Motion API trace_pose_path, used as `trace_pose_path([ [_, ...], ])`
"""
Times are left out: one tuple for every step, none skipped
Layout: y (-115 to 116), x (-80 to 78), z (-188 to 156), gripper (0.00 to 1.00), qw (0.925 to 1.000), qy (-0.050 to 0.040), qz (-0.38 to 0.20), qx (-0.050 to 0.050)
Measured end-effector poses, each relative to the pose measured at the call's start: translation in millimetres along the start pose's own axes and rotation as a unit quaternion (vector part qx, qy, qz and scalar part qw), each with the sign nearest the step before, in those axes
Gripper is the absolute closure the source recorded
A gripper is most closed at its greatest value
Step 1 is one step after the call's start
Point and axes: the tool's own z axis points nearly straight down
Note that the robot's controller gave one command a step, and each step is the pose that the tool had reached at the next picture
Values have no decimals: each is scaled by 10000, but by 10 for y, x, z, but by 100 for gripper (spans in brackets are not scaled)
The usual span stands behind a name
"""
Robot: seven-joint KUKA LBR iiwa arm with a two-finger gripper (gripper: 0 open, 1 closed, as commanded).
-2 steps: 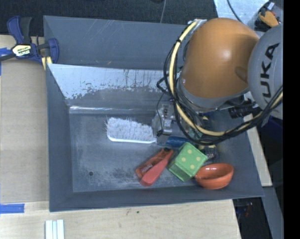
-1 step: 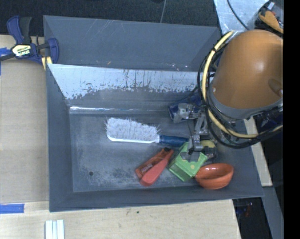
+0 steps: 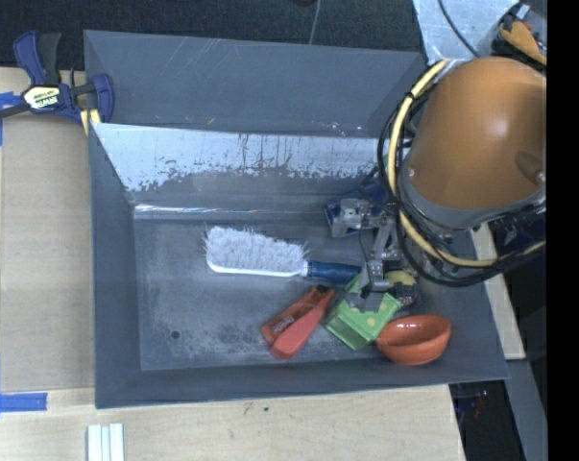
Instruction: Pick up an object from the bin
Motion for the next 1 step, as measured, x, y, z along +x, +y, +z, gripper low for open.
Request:
trace_pose_path([
  [164,-174,-171,0,10000,38,-31,13],
])
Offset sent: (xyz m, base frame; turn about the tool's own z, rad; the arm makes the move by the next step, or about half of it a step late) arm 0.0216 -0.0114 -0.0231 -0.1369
